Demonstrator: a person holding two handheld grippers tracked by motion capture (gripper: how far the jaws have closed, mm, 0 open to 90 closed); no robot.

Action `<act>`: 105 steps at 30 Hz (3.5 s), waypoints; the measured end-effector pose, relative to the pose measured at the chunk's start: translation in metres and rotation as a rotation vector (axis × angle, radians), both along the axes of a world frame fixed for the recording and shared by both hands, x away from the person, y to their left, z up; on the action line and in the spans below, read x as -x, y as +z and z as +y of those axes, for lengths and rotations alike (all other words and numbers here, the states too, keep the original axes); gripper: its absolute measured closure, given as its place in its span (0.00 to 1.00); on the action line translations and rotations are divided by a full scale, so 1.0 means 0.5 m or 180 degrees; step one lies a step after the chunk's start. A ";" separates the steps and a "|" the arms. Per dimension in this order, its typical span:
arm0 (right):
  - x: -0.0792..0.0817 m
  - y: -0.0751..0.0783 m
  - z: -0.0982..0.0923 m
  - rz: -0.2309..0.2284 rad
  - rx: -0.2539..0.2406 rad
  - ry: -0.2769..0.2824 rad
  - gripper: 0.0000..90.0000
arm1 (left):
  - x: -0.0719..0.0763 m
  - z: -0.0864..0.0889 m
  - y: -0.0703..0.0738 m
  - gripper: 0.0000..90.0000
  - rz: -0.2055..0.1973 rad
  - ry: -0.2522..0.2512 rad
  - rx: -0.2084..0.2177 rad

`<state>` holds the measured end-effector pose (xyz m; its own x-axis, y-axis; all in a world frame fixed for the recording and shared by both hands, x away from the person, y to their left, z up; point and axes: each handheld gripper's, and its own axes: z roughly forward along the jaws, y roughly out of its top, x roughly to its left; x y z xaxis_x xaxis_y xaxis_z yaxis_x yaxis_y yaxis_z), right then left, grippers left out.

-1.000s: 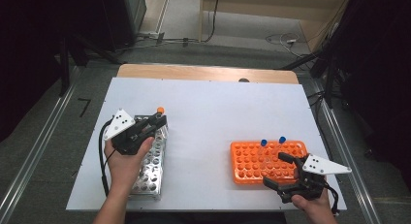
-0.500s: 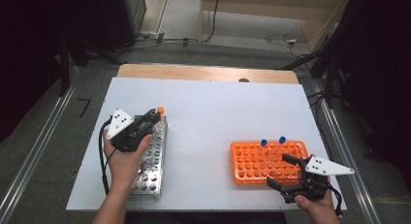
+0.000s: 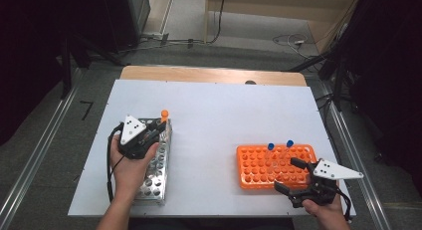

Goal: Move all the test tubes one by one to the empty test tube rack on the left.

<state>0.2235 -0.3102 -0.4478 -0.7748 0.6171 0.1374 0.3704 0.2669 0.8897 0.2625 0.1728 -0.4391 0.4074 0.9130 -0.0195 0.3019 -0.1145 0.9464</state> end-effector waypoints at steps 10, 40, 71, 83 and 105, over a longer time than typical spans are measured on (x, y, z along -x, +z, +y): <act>-0.005 -0.006 0.001 0.0010 0.0050 -0.0011 0.00 | 0.000 -0.001 -0.002 0.84 0.0357 0.0094 0.0052; -0.030 -0.045 0.021 0.0086 0.0242 -0.0078 0.29 | 0.042 -0.014 0.019 0.01 0.0268 -0.0344 0.0461; -0.036 -0.070 0.042 -0.0019 0.0526 -0.0207 0.82 | 0.071 -0.062 0.022 0.00 0.0223 -0.0748 0.0514; -0.028 -0.034 0.023 -0.0041 0.0214 -0.0256 0.82 | 0.075 -0.071 0.024 0.01 0.0156 -0.0796 0.0532; -0.053 0.041 0.109 -0.0086 0.0065 -0.0011 0.82 | 0.074 -0.104 0.027 0.01 0.0146 -0.0958 0.0559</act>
<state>0.2500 -0.2559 -0.4274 -0.7759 0.6222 0.1039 0.3473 0.2839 0.8937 0.2256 0.1208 -0.4257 0.6529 0.7332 -0.1901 0.3219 -0.0414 0.9459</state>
